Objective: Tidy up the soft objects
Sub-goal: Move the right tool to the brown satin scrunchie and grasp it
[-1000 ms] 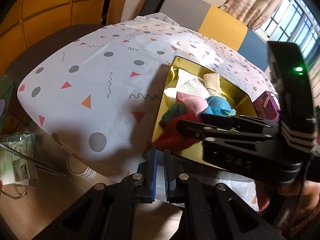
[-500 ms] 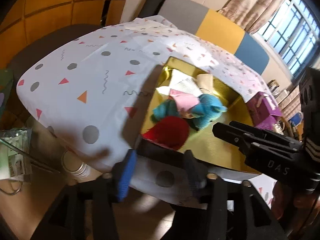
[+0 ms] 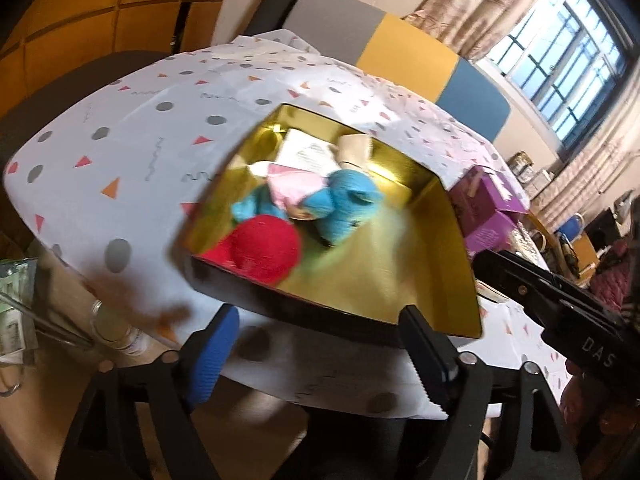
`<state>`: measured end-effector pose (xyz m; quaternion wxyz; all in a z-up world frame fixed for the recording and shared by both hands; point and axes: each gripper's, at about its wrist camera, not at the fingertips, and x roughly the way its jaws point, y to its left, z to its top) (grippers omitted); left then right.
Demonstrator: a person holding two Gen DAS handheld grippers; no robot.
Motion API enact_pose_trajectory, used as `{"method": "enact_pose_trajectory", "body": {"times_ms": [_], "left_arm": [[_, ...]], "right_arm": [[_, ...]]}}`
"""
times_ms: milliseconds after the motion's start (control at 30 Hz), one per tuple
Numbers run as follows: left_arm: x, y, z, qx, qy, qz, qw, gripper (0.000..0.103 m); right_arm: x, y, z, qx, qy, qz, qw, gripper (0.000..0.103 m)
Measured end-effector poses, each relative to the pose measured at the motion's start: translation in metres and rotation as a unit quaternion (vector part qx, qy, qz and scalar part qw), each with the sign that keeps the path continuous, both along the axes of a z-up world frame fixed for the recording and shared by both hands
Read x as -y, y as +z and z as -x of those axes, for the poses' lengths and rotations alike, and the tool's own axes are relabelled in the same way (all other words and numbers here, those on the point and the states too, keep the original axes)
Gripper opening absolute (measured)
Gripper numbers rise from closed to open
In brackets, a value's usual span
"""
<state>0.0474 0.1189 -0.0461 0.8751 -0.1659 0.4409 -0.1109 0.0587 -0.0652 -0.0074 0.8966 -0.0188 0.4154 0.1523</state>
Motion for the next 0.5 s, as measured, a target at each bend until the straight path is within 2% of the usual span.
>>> {"method": "enact_pose_trajectory", "body": {"times_ms": [167, 300, 500], "left_arm": [[0.027, 0.009, 0.005, 0.011, -0.026, -0.001, 0.9996, 0.093], [0.055, 0.016, 0.009, 0.021, -0.065, -0.005, 0.9976, 0.095], [0.112, 0.022, 0.015, 0.028, -0.143, -0.019, 0.9892, 0.096]], "right_arm": [[0.046, 0.003, 0.022, 0.008, -0.041, -0.012, 0.999, 0.045], [0.090, -0.003, 0.041, 0.006, -0.084, -0.020, 0.996, 0.045], [0.177, -0.009, 0.075, 0.022, -0.176, -0.053, 0.983, 0.045]]}}
